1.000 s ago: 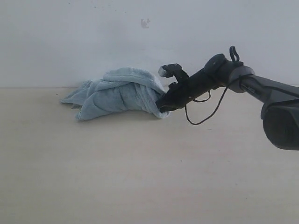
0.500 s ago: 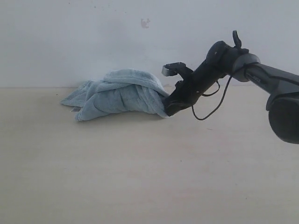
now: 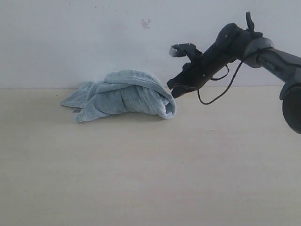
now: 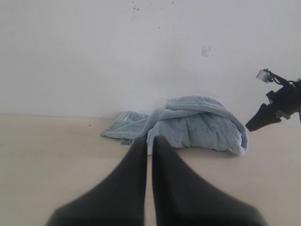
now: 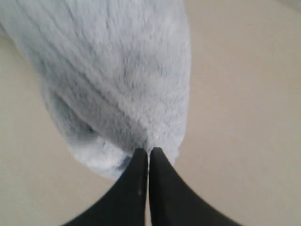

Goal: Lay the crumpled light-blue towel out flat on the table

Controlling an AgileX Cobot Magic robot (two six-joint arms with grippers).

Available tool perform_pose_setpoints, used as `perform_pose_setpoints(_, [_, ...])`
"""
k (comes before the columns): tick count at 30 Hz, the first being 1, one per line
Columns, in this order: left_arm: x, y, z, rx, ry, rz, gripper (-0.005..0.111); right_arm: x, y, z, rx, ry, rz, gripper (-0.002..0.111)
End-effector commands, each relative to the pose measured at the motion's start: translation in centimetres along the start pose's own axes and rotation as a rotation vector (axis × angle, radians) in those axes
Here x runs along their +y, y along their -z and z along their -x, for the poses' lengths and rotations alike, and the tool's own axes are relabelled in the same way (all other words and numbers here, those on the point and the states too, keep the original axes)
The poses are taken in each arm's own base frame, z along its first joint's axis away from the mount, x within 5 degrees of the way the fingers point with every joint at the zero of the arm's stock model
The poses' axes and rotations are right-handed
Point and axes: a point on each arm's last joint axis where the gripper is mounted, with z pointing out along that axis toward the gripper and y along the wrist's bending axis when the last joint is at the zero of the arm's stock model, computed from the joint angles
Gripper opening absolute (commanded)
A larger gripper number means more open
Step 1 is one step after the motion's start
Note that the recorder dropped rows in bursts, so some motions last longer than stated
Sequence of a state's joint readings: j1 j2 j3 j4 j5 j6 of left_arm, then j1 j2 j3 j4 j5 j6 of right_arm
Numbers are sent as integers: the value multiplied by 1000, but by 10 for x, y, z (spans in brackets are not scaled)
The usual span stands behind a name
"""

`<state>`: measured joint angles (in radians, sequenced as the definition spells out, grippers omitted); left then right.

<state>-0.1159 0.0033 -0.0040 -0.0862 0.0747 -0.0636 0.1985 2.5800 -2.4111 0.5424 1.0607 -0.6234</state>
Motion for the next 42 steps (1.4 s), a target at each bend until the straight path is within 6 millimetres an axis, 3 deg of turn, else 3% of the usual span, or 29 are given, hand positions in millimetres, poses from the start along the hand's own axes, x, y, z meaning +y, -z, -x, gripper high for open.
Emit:
perform_pose_setpoints(1, [0, 0, -1, 3, 5, -5, 4, 0, 21, 14, -76, 0, -36, 2])
perform_pose_setpoints(3, [0, 0, -1, 3, 5, -5, 4, 0, 21, 14, -76, 13, -37, 10])
perform_pose_setpoints(8, [0, 0, -1, 3, 5, -5, 4, 3, 20, 15, -79, 25, -22, 59])
perform_pose_setpoints(10, [0, 0, -1, 3, 5, -5, 4, 6, 18, 16, -79, 46, -19, 69])
perform_pose_setpoints(16, [0, 0, -1, 3, 5, -5, 4, 12, 13, 21, -113, 107, -42, 54])
perform_pose_setpoints(24, [0, 0, -2, 6, 5, -4, 4, 18, -7, 15, -80, 123, -17, 54])
perform_pose_setpoints(36, [0, 0, -2, 6, 5, -4, 4, 6, -29, 7, -105, 115, -66, 53])
perform_pose_setpoints(39, [0, 0, -2, 6, 5, -4, 4, 5, -29, 6, -106, 116, -70, 36])
perform_pose_setpoints(42, [0, 0, -2, 6, 5, -4, 4, 7, -24, 10, -120, 88, -71, 1])
